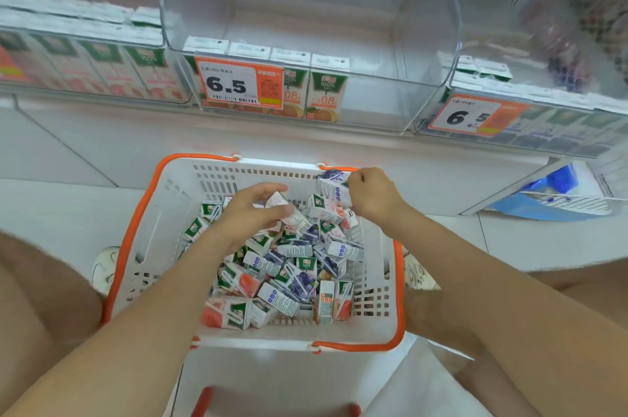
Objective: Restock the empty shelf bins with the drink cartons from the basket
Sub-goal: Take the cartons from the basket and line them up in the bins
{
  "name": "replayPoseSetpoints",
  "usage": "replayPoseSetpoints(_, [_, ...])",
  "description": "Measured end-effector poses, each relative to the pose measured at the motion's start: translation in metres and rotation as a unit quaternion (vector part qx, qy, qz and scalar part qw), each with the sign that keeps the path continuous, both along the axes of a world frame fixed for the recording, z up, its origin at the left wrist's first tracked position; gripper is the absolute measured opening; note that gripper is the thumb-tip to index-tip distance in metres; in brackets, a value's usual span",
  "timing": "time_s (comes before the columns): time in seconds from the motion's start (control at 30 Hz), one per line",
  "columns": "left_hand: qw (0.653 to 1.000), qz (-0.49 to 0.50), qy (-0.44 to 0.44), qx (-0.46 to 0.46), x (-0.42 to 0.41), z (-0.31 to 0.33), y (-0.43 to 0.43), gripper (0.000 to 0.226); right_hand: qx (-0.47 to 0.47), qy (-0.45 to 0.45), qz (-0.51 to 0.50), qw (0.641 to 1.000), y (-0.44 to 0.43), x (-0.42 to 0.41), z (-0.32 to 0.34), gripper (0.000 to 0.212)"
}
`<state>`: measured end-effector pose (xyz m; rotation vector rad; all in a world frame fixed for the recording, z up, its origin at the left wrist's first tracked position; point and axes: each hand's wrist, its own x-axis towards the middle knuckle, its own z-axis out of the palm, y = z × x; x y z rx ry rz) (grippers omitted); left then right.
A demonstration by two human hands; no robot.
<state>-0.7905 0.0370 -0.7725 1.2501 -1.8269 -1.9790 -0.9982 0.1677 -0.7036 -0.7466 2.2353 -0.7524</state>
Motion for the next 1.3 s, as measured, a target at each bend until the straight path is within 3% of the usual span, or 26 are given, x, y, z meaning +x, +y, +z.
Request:
replayPoseSetpoints(0.1, [0.992, 0.030, 0.071, 0.097, -0.001, 0.040, 0.000, 0.044, -0.049, -0.179, -0.024, 0.982, 0.008, 0.006, 0.031, 0.017])
replayPoseSetpoints(0.17, [0.987, 0.039, 0.111, 0.111, -0.004, 0.071, 0.005, 0.035, -0.063, -0.266, -0.008, 0.962, 0.016, 0.010, 0.055, 0.039])
replayPoseSetpoints(0.27, [0.984, 0.003, 0.149, 0.094, -0.006, 0.112, 0.014, 0.031, -0.078, -0.268, 0.041, 0.959, 0.029, 0.018, 0.086, 0.055])
replayPoseSetpoints(0.37, [0.987, -0.024, 0.149, 0.049, -0.009, 0.144, 0.022, 0.034, -0.100, -0.251, 0.056, 0.961, 0.034, 0.029, 0.109, 0.049])
replayPoseSetpoints(0.47, [0.990, -0.029, 0.141, -0.001, -0.014, 0.168, 0.032, 0.036, -0.123, -0.188, 0.053, 0.973, 0.035, 0.031, 0.126, 0.035])
replayPoseSetpoints(0.73, [0.976, -0.016, 0.131, -0.170, -0.051, 0.220, 0.049, 0.039, -0.194, -0.037, 0.068, 0.978, 0.052, -0.008, 0.202, 0.032])
replayPoseSetpoints(0.87, [0.959, -0.012, 0.136, -0.247, -0.080, 0.247, 0.059, 0.041, -0.253, 0.007, -0.036, 0.967, 0.068, -0.044, 0.231, 0.050])
replayPoseSetpoints(0.97, [0.949, -0.022, 0.129, -0.288, -0.105, 0.261, 0.064, 0.039, -0.296, 0.147, -0.096, 0.939, 0.083, -0.079, 0.246, 0.028])
replayPoseSetpoints(1.03, [0.941, -0.031, 0.118, -0.317, -0.121, 0.267, 0.067, 0.039, -0.227, 0.306, -0.072, 0.922, 0.092, -0.108, 0.249, 0.023])
replayPoseSetpoints(1.1, [0.935, -0.042, 0.115, -0.333, -0.135, 0.272, 0.070, 0.038, -0.156, 0.396, -0.019, 0.905, 0.097, -0.138, 0.245, 0.030])
replayPoseSetpoints(1.3, [0.920, -0.064, 0.106, -0.372, -0.162, 0.271, 0.083, 0.037, -0.053, 0.394, -0.025, 0.917, 0.089, -0.189, 0.216, 0.054])
